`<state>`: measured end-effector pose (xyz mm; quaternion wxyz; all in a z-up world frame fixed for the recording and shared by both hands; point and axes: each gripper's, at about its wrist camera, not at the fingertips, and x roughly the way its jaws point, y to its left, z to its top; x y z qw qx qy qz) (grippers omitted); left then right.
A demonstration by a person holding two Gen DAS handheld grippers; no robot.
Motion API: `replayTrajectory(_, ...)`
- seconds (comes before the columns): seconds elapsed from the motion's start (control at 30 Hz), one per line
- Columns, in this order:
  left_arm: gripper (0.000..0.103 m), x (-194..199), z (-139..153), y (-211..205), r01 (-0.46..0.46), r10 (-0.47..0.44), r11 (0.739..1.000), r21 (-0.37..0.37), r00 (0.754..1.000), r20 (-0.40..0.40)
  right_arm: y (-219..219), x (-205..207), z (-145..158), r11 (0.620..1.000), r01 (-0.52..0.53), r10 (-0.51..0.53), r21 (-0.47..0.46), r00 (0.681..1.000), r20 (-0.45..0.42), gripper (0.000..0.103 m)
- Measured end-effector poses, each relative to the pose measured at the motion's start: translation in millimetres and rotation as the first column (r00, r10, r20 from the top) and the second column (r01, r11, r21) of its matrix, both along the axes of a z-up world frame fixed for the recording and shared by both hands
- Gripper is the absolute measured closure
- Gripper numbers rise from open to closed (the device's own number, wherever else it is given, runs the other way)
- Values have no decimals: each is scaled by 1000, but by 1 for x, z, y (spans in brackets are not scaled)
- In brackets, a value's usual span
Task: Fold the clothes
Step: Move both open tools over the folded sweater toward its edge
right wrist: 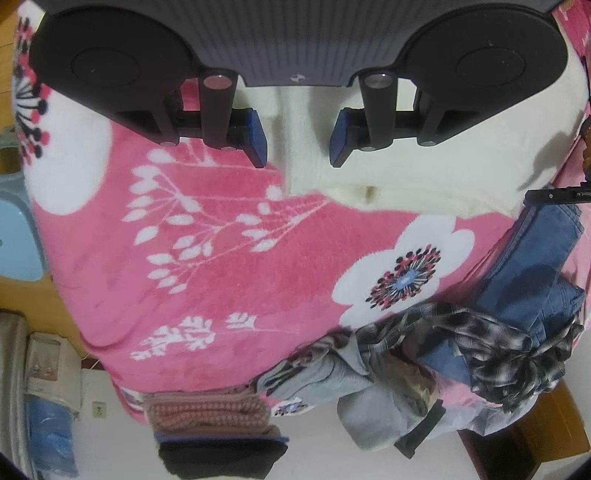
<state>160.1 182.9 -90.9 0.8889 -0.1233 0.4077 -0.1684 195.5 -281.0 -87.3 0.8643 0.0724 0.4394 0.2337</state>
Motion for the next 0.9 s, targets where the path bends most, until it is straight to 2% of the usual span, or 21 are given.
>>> replayTrajectory(0.1, 62, -4, 2, 2, 26, -26, 1000, 7, 1000, 10, -2, -2, 0, 999, -15, 16, 48, 1000, -18, 69)
replayTrajectory(0.27, 61, -2, -2, 0, 31, -33, 998, 50, 999, 27, -5, 0, -6, 998, -6, 10, 68, 998, -55, 69)
replayTrajectory(0.57, 50, 7, -9, 1, 15, -16, 999, 37, 999, 48, -5, 4, -11, 995, 37, -27, 94, 995, -96, 68)
replayTrajectory(0.7, 53, 4, -8, -6, 37, -41, 998, 50, 996, 75, -3, 1, -7, 994, 28, -21, 109, 997, -71, 70)
replayTrajectory(0.77, 61, 1, -5, -9, 48, -54, 997, 68, 994, 95, -3, -2, -3, 993, 23, -18, 113, 999, -44, 70)
replayTrajectory(0.9, 61, 3, -8, -7, 35, -40, 998, 61, 996, 82, -2, 2, -6, 995, 32, -28, 91, 999, -46, 70)
